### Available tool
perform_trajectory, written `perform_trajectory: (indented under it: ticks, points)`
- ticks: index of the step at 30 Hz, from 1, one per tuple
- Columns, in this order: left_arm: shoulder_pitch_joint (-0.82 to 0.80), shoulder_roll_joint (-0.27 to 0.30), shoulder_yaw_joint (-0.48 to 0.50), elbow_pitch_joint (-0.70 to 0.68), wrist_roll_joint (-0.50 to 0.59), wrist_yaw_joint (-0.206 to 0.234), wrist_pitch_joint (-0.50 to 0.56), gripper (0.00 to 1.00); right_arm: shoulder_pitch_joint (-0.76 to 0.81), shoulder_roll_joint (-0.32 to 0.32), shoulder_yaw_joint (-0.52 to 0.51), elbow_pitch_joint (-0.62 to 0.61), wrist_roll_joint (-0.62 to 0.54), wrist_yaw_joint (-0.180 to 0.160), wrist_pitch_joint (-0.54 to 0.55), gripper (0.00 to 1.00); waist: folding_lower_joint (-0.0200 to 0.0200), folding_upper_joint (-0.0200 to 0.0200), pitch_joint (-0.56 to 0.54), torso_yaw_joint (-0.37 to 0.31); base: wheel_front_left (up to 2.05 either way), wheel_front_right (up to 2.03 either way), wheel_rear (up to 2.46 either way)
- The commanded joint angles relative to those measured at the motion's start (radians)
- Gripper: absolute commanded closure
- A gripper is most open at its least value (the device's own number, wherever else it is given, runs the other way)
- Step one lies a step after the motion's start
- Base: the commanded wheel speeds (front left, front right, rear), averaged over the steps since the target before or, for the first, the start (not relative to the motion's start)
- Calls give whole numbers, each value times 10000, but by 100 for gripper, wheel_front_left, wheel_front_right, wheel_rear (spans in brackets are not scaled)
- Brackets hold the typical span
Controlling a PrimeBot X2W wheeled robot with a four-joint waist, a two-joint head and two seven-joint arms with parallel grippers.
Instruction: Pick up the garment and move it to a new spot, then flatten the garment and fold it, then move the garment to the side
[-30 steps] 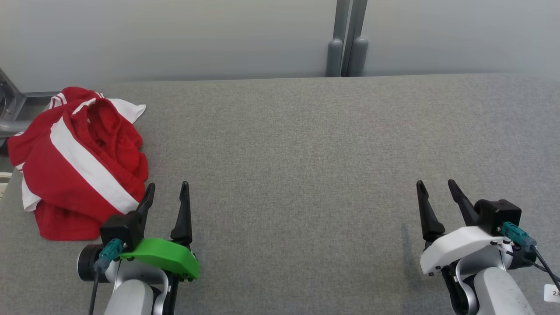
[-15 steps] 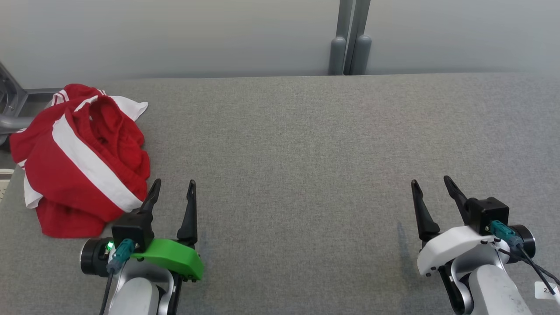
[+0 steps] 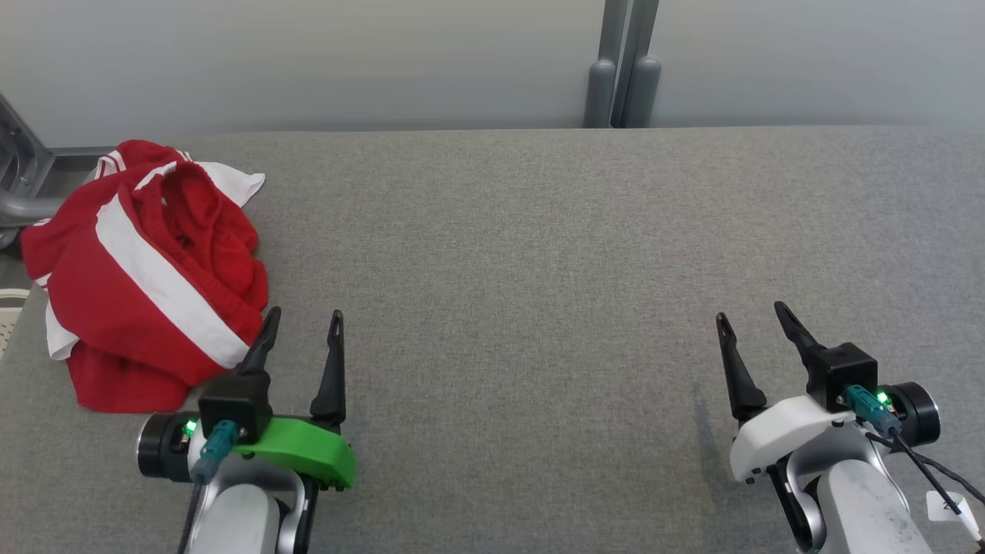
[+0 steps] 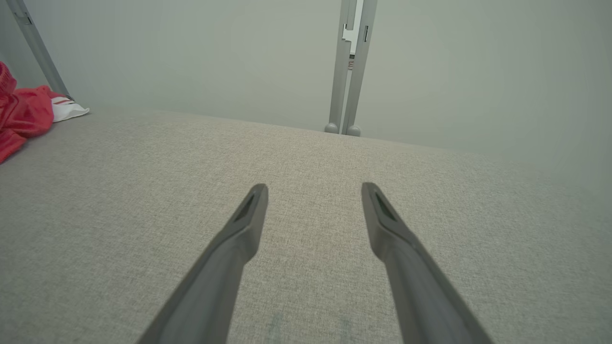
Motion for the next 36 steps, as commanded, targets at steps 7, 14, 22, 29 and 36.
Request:
perform_trajectory:
  ticks: [7,14,22,29,36]
  points:
    - [-75,-170,349,-13,-778,-200,-87,0,-139,-46,10,59,341,1,-169,0,0,0,19,22,0,0,0]
    - [-174,-200,371,174,-859,-258,-87,0,-171,-46,92,80,650,1,-240,0,0,0,36,34,0,0,0]
    - [-204,-223,406,252,-860,-313,-87,0,-164,-46,156,102,671,1,-293,0,0,0,30,35,0,0,0]
    - [-225,-235,428,285,-851,-362,-87,0,-167,-46,158,112,694,1,-282,0,0,0,47,44,0,0,0]
    - [-265,-238,395,309,-670,-316,-87,0,-94,-45,151,72,640,1,-234,0,0,0,101,244,0,0,0]
